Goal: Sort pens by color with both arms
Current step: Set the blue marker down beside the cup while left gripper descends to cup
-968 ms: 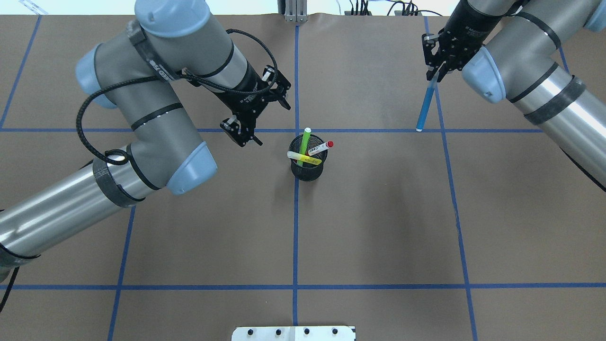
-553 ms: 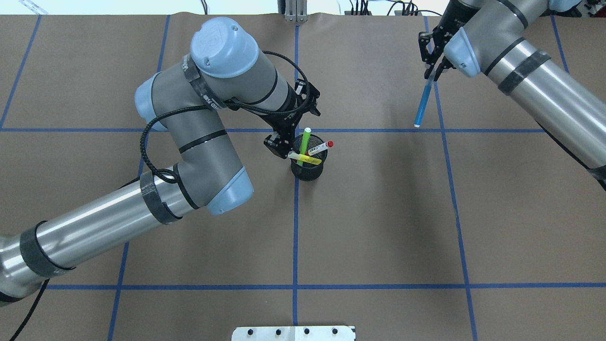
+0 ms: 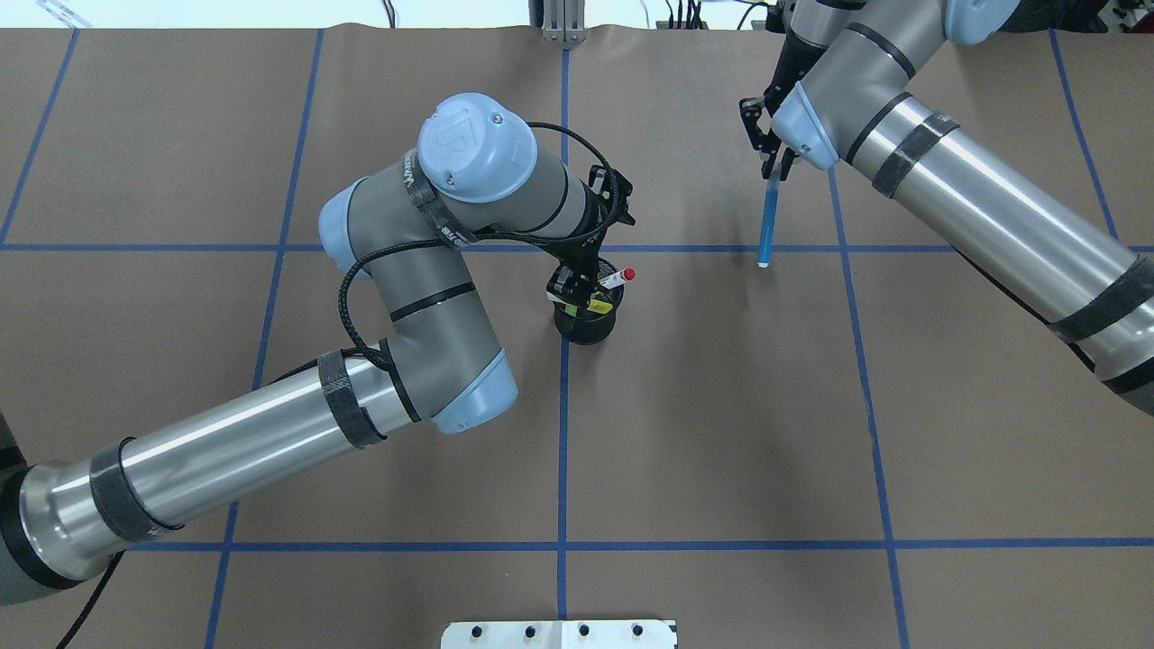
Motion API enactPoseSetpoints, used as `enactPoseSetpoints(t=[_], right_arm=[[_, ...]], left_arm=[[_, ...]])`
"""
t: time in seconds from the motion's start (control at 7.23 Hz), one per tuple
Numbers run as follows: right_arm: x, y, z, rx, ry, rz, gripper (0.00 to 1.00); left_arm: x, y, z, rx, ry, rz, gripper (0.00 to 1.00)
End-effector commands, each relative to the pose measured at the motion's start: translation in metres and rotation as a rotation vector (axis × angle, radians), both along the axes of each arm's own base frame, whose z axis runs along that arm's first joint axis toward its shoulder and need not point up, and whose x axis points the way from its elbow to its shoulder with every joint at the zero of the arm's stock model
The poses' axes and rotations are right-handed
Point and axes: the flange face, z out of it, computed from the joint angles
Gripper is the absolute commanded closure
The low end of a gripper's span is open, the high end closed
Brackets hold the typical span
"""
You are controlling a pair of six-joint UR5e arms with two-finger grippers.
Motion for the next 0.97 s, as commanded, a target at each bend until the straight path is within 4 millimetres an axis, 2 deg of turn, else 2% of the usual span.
enactPoseSetpoints(t=[0.0, 0.14, 0.28, 0.55, 0.69, 0.83], right_arm=[[-0.022, 0.005, 0.024, -0.065, 0.005, -0.033, 0.9], [-0.031, 0.007, 0.038, -0.089, 0.019, -0.045, 0.9], [-0.039, 0.012, 0.044, -0.076, 0.015, -0.076, 0.89], [-0.042, 0.014, 0.042, -0.066, 0.008, -0.089, 0.88], [-0.042, 0.014, 0.042, -0.063, 0.01, -0.089, 0.83], [-0.044, 0.015, 0.044, -0.059, 0.018, -0.091, 0.68]], left_arm=[[0.018, 0.014, -0.004, -0.034, 0.003, 0.005, 0.1], [0.028, 0.023, 0.0, -0.039, -0.005, 0.021, 0.11], [0.027, 0.024, -0.002, -0.037, -0.003, 0.018, 0.17], [0.025, 0.023, -0.004, -0.041, 0.002, 0.014, 0.3], [0.021, 0.023, -0.006, -0.04, 0.008, 0.01, 0.33], [0.018, 0.022, -0.007, -0.038, 0.012, 0.007, 0.36]])
